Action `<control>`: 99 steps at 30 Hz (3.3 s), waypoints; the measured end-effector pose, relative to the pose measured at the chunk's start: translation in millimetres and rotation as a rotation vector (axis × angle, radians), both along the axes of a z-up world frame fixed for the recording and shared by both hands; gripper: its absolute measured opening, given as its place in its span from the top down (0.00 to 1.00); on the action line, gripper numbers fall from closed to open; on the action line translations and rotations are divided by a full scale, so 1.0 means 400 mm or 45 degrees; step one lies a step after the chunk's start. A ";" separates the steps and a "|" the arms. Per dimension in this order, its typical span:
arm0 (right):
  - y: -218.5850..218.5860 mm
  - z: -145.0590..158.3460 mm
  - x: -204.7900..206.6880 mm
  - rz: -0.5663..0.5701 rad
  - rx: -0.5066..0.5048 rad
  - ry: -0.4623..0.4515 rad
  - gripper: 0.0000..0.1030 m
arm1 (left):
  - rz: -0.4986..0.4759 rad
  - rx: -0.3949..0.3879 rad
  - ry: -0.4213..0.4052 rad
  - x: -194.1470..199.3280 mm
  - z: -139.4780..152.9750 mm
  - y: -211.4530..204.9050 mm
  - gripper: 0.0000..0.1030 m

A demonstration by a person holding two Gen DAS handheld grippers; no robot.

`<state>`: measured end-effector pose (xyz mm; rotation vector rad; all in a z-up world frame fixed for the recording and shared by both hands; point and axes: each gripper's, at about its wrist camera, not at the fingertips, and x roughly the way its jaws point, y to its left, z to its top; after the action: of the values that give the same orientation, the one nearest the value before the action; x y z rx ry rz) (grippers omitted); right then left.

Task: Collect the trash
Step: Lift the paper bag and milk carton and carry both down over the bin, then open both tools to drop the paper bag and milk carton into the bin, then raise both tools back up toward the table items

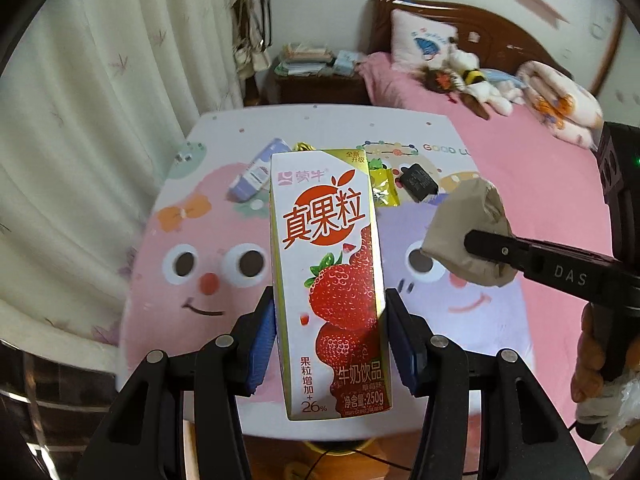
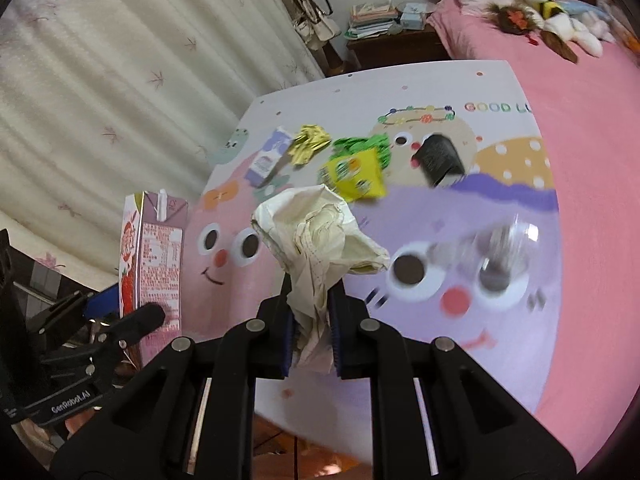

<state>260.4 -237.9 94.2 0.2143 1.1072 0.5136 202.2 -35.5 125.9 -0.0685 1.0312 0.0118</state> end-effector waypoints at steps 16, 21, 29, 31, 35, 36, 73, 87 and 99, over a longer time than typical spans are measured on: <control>0.253 -0.072 -0.555 -0.084 -0.136 0.090 0.89 | -0.191 -0.117 0.101 -0.480 -0.128 0.268 0.50; 0.260 -0.141 -0.643 -0.085 -0.216 0.143 0.89 | -0.204 -0.161 0.203 -0.567 -0.235 0.270 0.50; 0.213 -0.333 -0.711 -0.155 -0.224 0.295 0.89 | -0.180 -0.218 0.378 -0.616 -0.409 0.212 0.50; 0.202 -0.385 -0.725 -0.159 -0.223 0.334 0.89 | -0.177 -0.212 0.408 -0.611 -0.453 0.194 0.50; 0.181 -0.504 -0.738 -0.152 -0.239 0.397 0.89 | -0.178 -0.196 0.438 -0.588 -0.554 0.151 0.50; 0.175 -0.530 -0.739 -0.153 -0.245 0.408 0.89 | -0.176 -0.198 0.441 -0.583 -0.580 0.143 0.50; 0.008 -1.172 -0.644 -0.466 -0.115 0.638 0.55 | -0.091 -0.123 0.468 -0.429 -1.105 0.016 0.22; 0.042 -0.766 -0.677 -0.469 0.042 0.559 0.55 | -0.119 -0.219 0.148 -0.412 -0.604 0.072 0.21; 0.056 -0.361 -0.707 -0.466 0.079 0.362 0.55 | -0.230 -0.087 -0.026 -0.465 -0.221 0.102 0.21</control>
<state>-22.6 -215.4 -50.3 0.5461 1.2926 0.1923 16.4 5.3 37.4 -0.0374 1.0143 -0.1877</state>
